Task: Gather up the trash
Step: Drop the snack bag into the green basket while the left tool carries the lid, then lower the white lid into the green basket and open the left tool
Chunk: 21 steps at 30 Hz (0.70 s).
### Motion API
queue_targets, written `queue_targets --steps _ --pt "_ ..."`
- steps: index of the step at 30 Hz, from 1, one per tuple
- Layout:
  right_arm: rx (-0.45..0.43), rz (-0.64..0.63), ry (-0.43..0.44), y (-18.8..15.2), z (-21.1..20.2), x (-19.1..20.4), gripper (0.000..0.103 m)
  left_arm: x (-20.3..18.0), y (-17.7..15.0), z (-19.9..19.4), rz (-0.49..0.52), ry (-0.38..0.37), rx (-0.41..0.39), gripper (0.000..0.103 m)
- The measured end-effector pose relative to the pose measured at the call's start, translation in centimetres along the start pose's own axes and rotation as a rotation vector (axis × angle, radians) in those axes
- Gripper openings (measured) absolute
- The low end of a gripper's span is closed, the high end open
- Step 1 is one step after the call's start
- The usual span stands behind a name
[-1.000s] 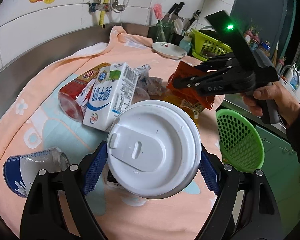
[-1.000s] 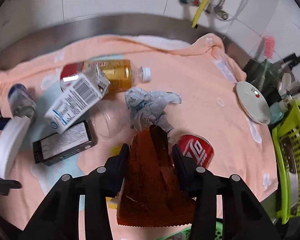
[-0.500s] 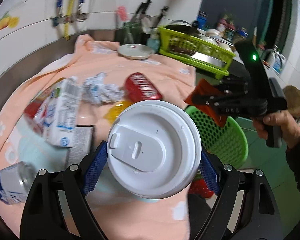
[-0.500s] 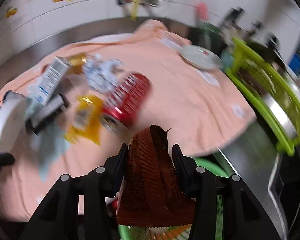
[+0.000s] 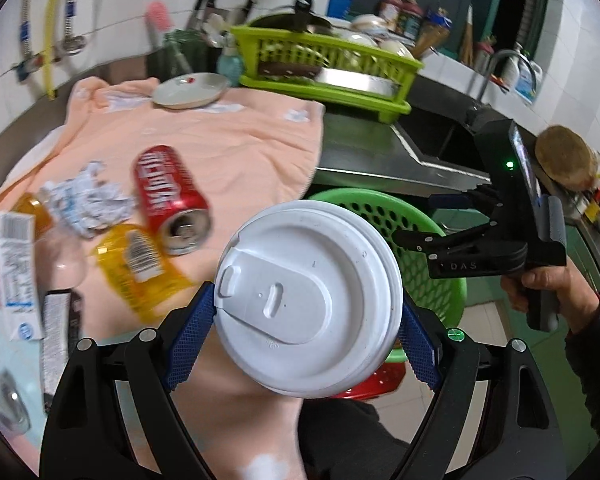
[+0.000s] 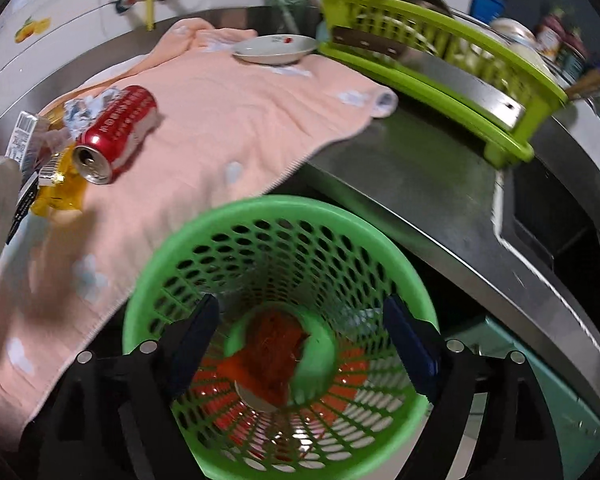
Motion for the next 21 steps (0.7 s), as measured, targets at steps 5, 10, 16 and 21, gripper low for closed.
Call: queue_targets --steps 5,10,16,21 --pt "-0.040 0.055 -0.016 -0.9 -1.8 -2.2 0.087 -3.5 0.1 2.8 0.039 -0.049 0.040 0.083" --pt "-0.086 0.106 -0.035 -1.6 -4.3 -4.2 0.089 -6.9 -0.3 5.7 0.081 -0.081 0.087 0.084" --pt "-0.152 0.162 -0.067 -2.2 -7.8 -6.9 0.091 -10.8 -1.3 9.4 0.122 -0.115 0.147 0.085" --pt "-0.185 0.211 -0.081 -3.1 -10.1 -8.9 0.091 -13.0 -2.3 12.0 0.128 -0.141 0.203 0.086"
Point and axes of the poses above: each gripper's, at about its wrist camera, not at the fingertips, and z roughly the way its jaws point, x to its left, y to its top, the point moved 9 cm from there along z, roughly the way its jaws point, and after that the axes turned 8 degrees about -x, right-handed, at the moved point
